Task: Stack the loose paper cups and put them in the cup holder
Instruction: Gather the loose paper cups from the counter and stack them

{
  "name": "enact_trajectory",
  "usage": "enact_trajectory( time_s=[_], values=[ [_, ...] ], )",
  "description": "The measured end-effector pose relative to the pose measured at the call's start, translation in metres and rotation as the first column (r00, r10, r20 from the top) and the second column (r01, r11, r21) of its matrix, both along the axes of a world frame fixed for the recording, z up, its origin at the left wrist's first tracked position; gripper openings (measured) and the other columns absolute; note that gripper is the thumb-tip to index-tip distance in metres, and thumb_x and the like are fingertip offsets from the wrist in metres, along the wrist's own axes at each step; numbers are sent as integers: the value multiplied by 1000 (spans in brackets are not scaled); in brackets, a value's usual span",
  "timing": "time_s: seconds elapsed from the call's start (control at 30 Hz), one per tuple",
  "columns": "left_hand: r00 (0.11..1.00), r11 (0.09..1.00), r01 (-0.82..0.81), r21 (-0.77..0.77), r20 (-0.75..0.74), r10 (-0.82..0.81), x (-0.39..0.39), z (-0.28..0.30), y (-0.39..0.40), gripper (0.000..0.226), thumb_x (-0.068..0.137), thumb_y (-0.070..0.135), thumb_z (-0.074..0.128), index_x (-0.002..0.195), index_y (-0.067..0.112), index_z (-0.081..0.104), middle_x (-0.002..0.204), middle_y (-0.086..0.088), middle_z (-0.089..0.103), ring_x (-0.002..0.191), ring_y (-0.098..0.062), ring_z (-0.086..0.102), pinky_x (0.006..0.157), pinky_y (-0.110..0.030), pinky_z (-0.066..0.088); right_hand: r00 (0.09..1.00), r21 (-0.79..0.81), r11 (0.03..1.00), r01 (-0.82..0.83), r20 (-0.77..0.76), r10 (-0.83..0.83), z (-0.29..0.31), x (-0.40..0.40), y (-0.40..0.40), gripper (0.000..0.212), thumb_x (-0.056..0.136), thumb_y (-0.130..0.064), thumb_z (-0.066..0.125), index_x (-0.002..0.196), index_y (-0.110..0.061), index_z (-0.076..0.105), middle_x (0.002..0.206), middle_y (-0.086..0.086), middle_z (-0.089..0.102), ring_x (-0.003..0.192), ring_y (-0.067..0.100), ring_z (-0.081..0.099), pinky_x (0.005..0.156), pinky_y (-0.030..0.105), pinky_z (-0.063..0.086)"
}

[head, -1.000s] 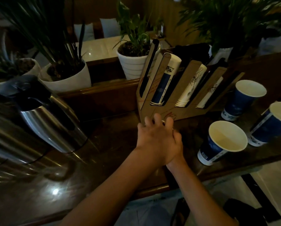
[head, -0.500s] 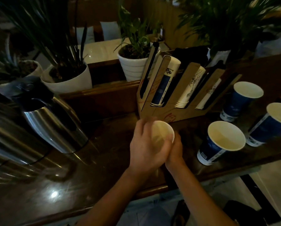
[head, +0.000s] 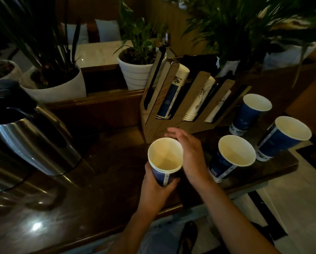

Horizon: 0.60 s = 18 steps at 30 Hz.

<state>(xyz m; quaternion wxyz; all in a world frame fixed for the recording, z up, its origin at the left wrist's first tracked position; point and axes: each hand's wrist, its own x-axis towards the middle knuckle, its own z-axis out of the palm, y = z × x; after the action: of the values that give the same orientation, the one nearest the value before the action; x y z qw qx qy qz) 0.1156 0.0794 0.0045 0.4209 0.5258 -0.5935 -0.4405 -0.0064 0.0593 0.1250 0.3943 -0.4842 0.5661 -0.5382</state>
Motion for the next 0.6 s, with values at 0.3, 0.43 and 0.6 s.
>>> enact_trajectory(
  time_s=[0.3, 0.43, 0.6],
  values=[
    [994, 993, 110, 52, -3, -110, 4, 2, 0, 82, 70, 43, 81, 132, 52, 28, 122, 1, 66, 108, -8, 68, 89, -27, 59, 489, 34, 998, -49, -870, 54, 14, 32, -15, 45, 96, -56, 31, 81, -26, 61, 66, -10, 45, 62, 7, 44, 52, 27, 29],
    [959, 967, 243, 75, 132, -252, 20, 1, -7, 82, 71, 53, 75, 133, 54, 22, 122, 23, 57, 112, 13, 58, 85, -6, 50, 499, 82, 994, -71, -860, 106, 16, 32, -18, 40, 96, -54, 32, 79, -27, 58, 62, -9, 51, 57, 4, 46, 50, 27, 32],
    [958, 977, 205, 64, 191, -214, 19, -3, -7, 82, 74, 52, 75, 140, 41, 28, 131, 18, 55, 118, -3, 59, 96, -19, 50, 562, 22, 999, -24, -827, 32, 12, 30, -16, 41, 93, -58, 40, 78, -27, 62, 62, -10, 57, 54, 2, 48, 46, 23, 30]
  ],
)
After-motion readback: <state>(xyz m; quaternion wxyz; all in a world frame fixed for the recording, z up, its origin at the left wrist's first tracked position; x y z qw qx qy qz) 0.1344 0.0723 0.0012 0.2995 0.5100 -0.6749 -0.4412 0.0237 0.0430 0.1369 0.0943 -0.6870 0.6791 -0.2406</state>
